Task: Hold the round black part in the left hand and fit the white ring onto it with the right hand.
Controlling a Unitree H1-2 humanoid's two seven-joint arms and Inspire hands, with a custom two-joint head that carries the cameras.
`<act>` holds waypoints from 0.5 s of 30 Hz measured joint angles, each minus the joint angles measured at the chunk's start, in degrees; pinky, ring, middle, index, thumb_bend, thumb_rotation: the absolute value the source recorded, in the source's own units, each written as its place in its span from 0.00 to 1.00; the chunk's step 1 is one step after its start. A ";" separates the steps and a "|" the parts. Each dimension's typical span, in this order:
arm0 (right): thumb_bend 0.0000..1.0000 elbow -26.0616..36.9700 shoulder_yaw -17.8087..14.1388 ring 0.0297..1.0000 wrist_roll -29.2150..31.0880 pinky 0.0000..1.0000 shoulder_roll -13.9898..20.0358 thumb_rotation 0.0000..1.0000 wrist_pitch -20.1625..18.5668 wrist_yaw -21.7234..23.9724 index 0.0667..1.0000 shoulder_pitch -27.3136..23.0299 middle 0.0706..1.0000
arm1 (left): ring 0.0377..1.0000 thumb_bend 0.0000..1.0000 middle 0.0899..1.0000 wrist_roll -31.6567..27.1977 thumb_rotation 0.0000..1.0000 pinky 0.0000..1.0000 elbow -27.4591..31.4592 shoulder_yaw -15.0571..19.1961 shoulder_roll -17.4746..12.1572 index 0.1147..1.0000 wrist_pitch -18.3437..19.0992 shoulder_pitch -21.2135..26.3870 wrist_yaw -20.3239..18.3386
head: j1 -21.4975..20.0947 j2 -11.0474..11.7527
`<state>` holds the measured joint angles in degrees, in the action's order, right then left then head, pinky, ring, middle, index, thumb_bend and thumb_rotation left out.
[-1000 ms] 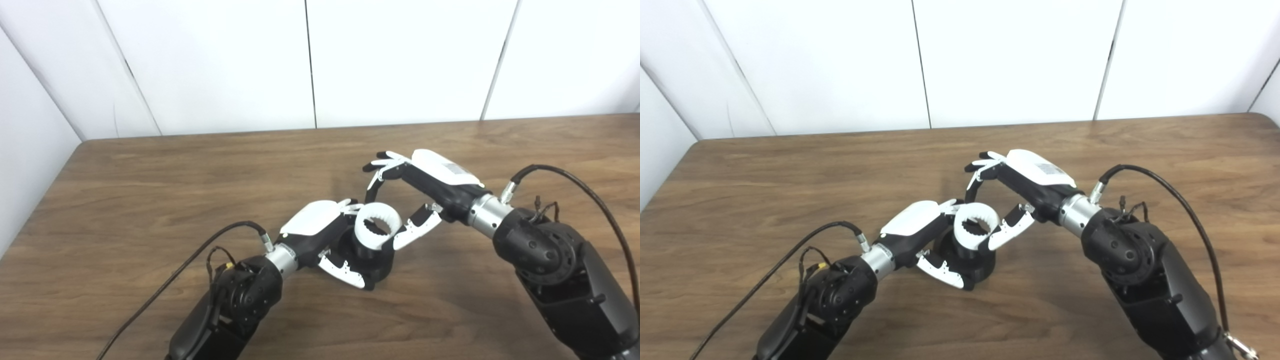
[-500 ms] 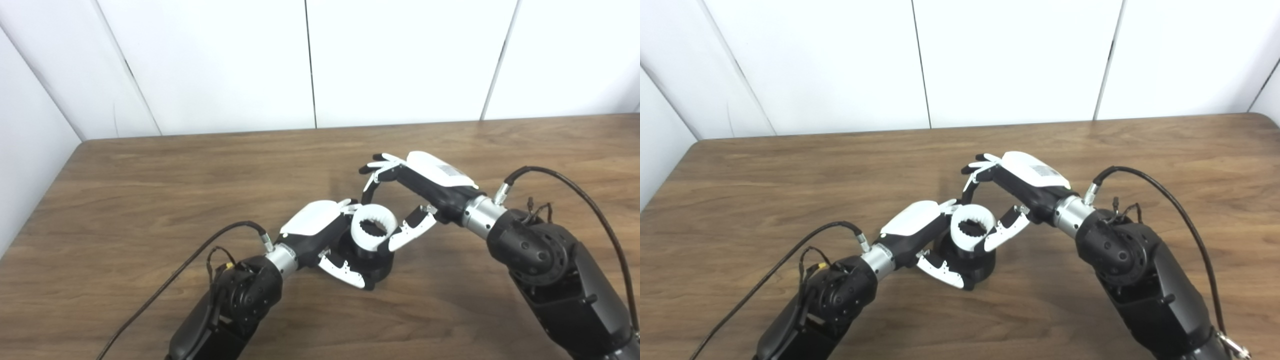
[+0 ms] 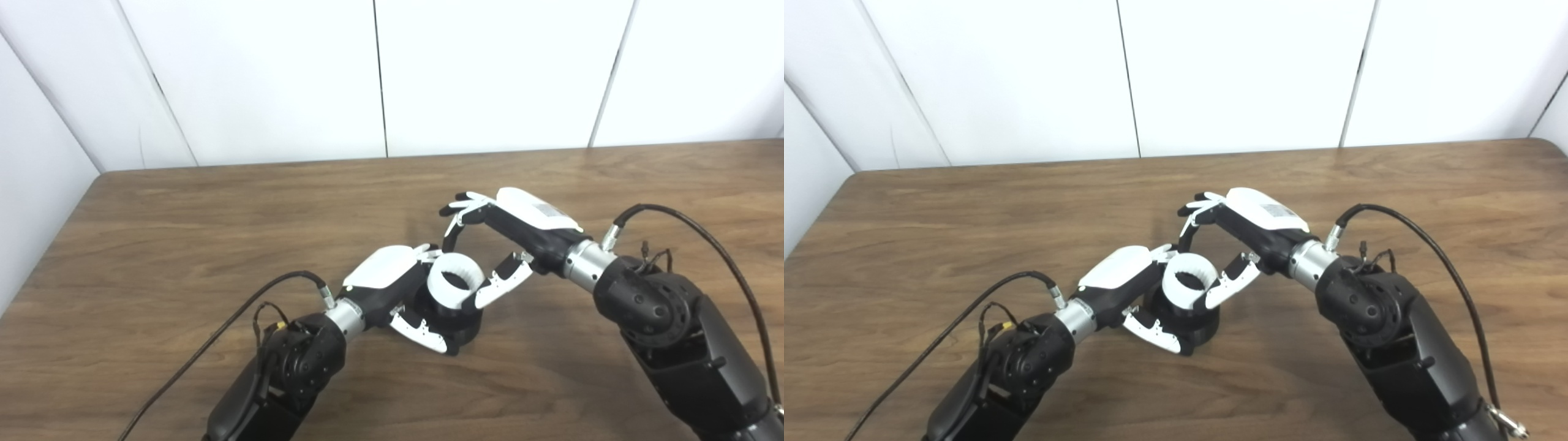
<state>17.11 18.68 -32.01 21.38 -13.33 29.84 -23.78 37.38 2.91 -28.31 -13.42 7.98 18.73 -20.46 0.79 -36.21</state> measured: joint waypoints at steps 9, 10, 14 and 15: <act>0.87 -0.55 0.06 0.97 0.14 0.88 -0.46 0.24 0.82 -0.04 0.55 0.06 0.87 | 0.99 0.91 0.93 -0.07 0.32 0.89 0.01 0.03 0.00 0.67 0.04 0.00 -0.04 | -0.09 -0.09; 0.87 -0.82 0.12 0.97 0.14 0.88 -0.50 0.24 0.91 -0.05 0.55 0.06 0.87 | 0.99 0.91 0.93 -0.07 0.32 0.89 0.01 0.03 0.00 0.67 0.04 0.00 -0.04 | -0.09 -0.09; 0.88 -1.43 0.23 0.98 0.18 0.89 -0.85 0.25 0.95 -0.06 0.55 0.17 0.87 | 0.99 0.90 0.94 -0.09 0.33 0.90 0.01 0.05 -0.03 0.67 0.07 0.00 -0.09 | -0.26 0.00; 0.88 -1.43 0.25 0.98 0.18 0.89 -0.90 0.25 0.95 -0.05 0.55 0.18 0.87 | 0.99 0.90 0.94 -0.11 0.34 0.90 0.01 0.06 -0.03 0.67 0.09 0.00 -0.11 | -0.26 0.00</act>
<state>15.68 18.94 -31.83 20.48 -12.38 29.79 -23.60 37.27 2.92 -28.25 -13.44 8.07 18.74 -20.56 0.53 -36.21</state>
